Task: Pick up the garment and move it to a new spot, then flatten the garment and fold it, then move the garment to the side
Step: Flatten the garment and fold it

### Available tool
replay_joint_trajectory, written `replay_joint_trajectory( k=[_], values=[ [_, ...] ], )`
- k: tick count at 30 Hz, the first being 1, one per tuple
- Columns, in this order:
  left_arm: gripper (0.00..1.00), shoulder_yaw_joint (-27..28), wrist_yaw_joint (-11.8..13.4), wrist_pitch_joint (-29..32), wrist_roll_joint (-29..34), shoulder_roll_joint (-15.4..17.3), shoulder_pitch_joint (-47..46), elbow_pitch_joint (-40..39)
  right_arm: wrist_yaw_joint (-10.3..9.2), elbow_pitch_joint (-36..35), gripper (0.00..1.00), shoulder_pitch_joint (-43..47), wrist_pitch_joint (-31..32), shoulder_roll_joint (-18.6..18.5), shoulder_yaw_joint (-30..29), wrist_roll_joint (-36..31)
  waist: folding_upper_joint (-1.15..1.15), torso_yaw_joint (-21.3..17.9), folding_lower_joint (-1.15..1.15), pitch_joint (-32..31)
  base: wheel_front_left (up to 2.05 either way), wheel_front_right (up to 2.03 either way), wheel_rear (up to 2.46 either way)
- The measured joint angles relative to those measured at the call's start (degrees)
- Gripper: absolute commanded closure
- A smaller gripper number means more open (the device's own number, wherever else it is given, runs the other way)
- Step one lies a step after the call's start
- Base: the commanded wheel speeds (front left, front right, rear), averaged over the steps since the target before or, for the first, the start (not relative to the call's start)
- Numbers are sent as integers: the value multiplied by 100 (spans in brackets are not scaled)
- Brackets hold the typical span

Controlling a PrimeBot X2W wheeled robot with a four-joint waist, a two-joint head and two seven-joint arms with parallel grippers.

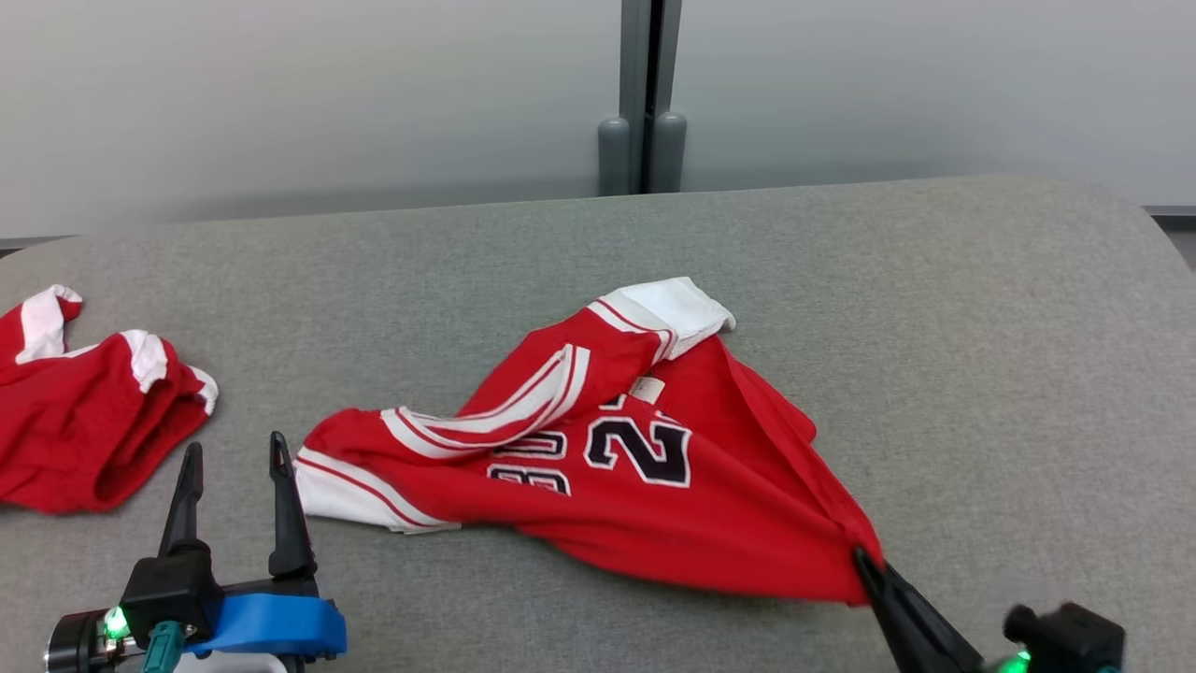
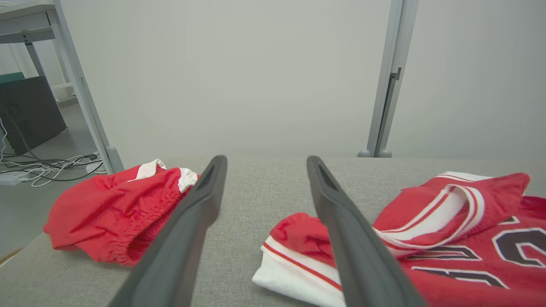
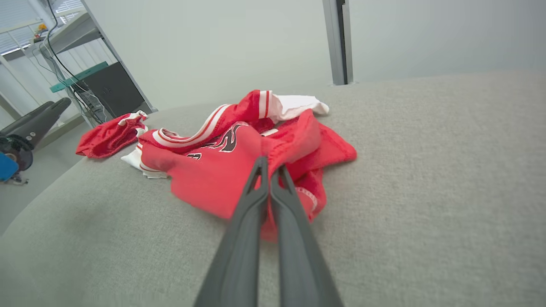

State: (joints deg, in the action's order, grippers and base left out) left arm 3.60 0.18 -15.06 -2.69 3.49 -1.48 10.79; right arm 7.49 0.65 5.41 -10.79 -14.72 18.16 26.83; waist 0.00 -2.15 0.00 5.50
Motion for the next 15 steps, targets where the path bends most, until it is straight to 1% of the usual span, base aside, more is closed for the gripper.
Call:
replay_joint_trajectory(
  k=[2,4,6,8,9,10,15],
  values=[
    [0,41,-8,0,19,-1,0,-3,0,-255,100,327,230,-111,-156,12,0,-42,0,7,0,0,0],
    [0,81,-8,0,22,-4,2,-16,0,-438,100,603,469,-142,-358,187,0,-84,0,16,0,0,0],
    [0,83,-5,0,34,-8,5,-36,0,-499,100,790,665,-229,-519,216,0,-113,0,9,0,0,0],
    [0,88,-5,0,33,-14,11,-25,-1,-482,100,848,728,-276,-717,202,0,-129,0,9,0,0,0],
    [0,85,-5,0,33,-19,11,-24,-1,-437,64,857,811,-256,-773,241,0,-131,0,1,0,0,0],
    [0,76,-5,0,33,-24,11,-22,0,-383,0,861,843,-247,-791,237,0,-128,0,-12,0,0,0],
    [0,71,-20,0,33,-29,14,9,-1,-310,0,651,795,-272,-842,-56,0,-73,0,-71,0,0,0]
  ],
)
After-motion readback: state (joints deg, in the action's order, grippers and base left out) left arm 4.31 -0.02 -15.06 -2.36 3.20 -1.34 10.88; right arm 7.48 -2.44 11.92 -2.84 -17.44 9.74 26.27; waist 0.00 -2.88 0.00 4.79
